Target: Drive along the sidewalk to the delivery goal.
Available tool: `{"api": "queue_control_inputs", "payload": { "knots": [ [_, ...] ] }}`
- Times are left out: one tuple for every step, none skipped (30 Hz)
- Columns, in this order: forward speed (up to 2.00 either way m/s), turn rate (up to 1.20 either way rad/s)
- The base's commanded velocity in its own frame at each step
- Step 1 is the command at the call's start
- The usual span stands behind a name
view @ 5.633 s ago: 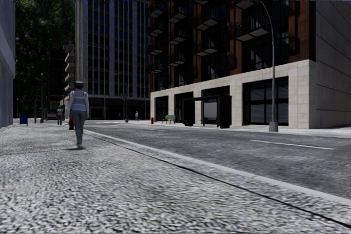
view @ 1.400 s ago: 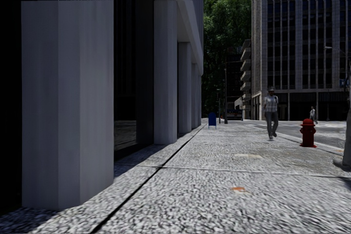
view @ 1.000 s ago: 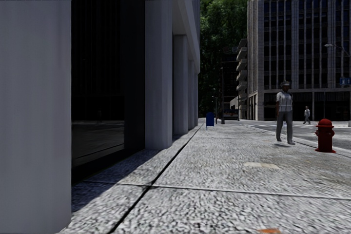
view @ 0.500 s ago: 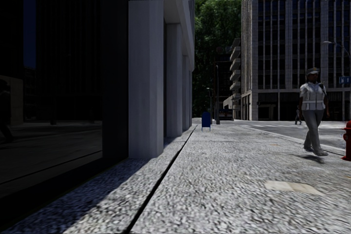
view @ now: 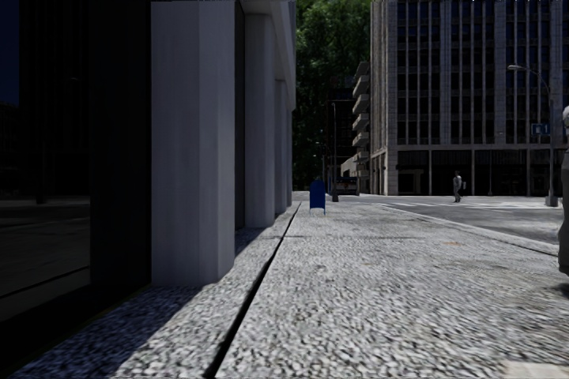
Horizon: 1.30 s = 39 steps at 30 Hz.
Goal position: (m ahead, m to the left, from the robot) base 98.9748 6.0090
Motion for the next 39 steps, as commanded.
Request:
{"api": "queue_control_inputs", "payload": {
  "knots": [
    [2.00, -0.35],
    [2.00, -0.35],
    [2.00, -0.35],
    [2.00, -0.35],
    [2.00, -0.35],
    [2.00, -0.35],
    [2.00, -0.35],
    [2.00, -0.35],
    [2.00, -0.35],
    [2.00, -0.35],
    [2.00, -0.35],
    [2.00, -0.35],
    [2.00, -0.35],
    [2.00, -0.35],
    [2.00, -0.35],
    [2.00, -0.35],
    [2.00, -0.35],
    [2.00, -0.35],
    [2.00, -0.35],
    [2.00, -0.35],
    [2.00, -0.35],
    [2.00, -0.35],
    [2.00, -0.35],
    [2.00, -0.35],
    [2.00, -0.35],
    [2.00, -0.35],
    [2.00, -0.35],
    [2.00, -0.35],
    [2.00, -0.35],
    [2.00, -0.35],
    [2.00, -0.35],
    [2.00, -0.35],
    [2.00, -0.35],
    [2.00, -0.35],
    [2.00, -0.35],
    [2.00, -0.35],
    [2.00, -0.35],
    [2.00, -0.35],
    [2.00, -0.35]
  ]
}}
